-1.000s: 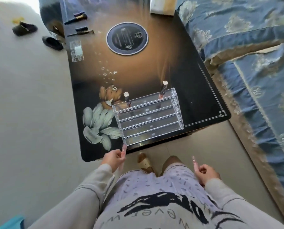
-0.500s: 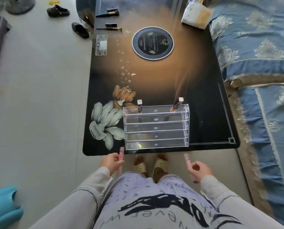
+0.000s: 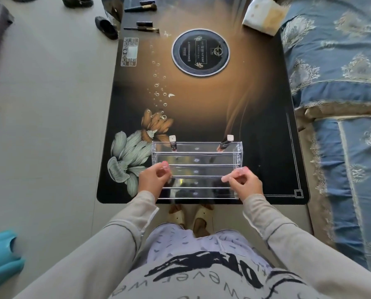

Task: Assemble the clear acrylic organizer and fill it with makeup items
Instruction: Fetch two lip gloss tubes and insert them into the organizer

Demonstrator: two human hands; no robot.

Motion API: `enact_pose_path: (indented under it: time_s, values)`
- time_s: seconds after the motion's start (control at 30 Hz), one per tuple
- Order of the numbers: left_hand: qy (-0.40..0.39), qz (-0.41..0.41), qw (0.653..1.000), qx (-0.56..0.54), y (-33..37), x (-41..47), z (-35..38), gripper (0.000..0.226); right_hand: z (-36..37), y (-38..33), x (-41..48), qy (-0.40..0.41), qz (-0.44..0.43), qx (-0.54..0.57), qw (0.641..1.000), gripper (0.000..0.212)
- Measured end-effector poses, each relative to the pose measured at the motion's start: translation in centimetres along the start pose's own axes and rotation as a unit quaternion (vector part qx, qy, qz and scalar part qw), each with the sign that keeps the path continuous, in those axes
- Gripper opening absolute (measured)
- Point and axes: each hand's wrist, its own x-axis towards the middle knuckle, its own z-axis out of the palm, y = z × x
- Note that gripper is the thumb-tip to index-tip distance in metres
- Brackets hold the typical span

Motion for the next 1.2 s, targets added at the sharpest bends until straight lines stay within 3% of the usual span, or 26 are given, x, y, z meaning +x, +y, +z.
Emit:
enact_pose_path:
  time_s: [0.2,0.33,0.67,1.03,1.2]
  values:
    - [0.040,0.012,0.998,-0.044,1.2,1.2,1.2,0.018,0.5,-2.0,2.8,0.036,-0.073,-0.031,0.996,0.016]
    - [0.031,0.017,0.999,-0.041,1.8,1.7,1.9,0.012,1.4,-2.3,4.4,0.032,-0.080,-0.061,0.994,0.002]
    - [0.023,0.000,1.000,0.011,2.1,2.8,2.6,0.009,2.1,-1.7,5.4,0.012,-0.078,-0.202,0.976,0.025]
    - [-0.021,-0.006,0.999,0.039,2.6,3.5,2.6,0.007,1.9,-1.6,5.9,-0.063,-0.112,-0.255,0.958,0.009]
    - [-0.025,0.036,0.993,0.112,2.6,3.5,2.2,0.013,1.9,-1.5,5.8,-0.069,-0.121,-0.266,0.954,0.008]
